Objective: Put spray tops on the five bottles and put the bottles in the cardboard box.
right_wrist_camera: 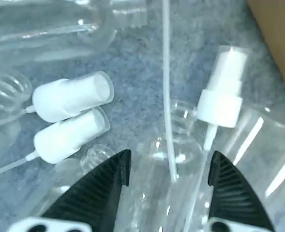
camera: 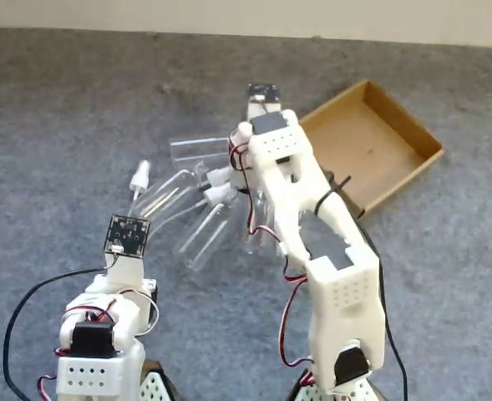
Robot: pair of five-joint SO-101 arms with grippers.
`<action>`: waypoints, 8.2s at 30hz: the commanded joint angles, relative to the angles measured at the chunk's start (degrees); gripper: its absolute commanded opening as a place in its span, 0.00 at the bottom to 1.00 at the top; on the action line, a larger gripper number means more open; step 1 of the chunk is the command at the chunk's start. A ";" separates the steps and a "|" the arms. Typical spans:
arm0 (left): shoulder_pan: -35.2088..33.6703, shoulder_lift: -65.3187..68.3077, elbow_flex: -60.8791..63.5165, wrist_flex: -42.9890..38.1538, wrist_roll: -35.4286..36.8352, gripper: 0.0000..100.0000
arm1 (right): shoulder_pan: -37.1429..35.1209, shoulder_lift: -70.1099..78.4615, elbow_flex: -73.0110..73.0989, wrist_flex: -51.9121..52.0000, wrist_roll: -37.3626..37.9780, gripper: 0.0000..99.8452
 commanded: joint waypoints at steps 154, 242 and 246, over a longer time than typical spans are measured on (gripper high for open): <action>0.57 -0.31 1.19 0.18 -0.62 0.01 | -4.53 -2.77 2.24 9.98 35.16 0.26; 0.57 -0.31 1.19 0.18 -0.62 0.01 | -6.55 -17.71 -9.80 20.44 22.95 0.17; 0.57 -0.31 1.19 0.18 -0.62 0.01 | -6.73 -25.01 -4.00 20.09 22.95 0.17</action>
